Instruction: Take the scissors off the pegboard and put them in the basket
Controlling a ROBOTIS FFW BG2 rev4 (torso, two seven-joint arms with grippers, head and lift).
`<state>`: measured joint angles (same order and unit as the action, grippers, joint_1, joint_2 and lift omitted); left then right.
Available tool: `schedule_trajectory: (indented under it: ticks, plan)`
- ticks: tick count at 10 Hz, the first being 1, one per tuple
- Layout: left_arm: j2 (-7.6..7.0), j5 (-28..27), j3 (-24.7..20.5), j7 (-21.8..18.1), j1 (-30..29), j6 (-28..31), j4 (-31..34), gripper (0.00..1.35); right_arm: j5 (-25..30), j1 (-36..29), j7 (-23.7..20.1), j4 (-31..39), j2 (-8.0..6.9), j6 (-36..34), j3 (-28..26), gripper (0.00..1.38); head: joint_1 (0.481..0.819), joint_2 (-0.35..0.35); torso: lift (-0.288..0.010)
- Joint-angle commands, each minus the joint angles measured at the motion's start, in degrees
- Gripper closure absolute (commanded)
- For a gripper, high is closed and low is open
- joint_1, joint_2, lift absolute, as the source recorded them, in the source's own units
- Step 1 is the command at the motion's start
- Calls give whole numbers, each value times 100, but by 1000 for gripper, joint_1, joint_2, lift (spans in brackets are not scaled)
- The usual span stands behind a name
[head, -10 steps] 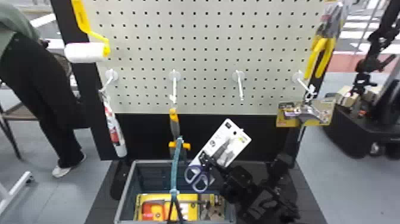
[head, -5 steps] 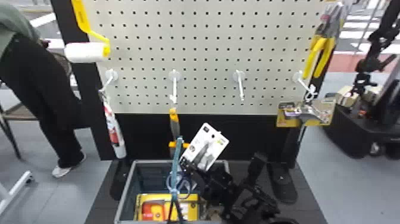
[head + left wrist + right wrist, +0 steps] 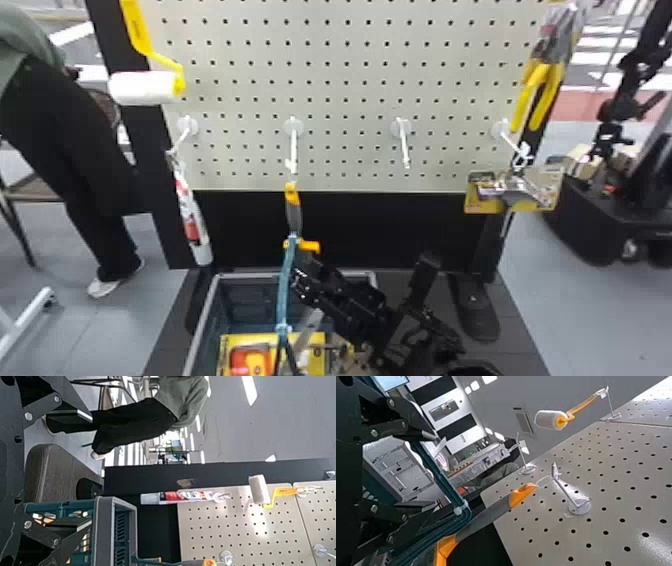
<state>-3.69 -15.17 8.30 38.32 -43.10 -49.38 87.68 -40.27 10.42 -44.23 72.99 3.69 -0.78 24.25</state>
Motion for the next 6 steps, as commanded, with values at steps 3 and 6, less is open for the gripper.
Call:
schedule_trajectory:
  ticks: [3, 6]
  plan:
    - [0, 5, -4, 0, 0, -19, 0, 367, -7, 38, -15, 7, 0, 69, -25, 144, 549, 0, -100]
    - [0, 5, -4, 0, -13, -19, 0, 367, -7, 38, -15, -7, 0, 87, -34, 144, 549, 0, -100]
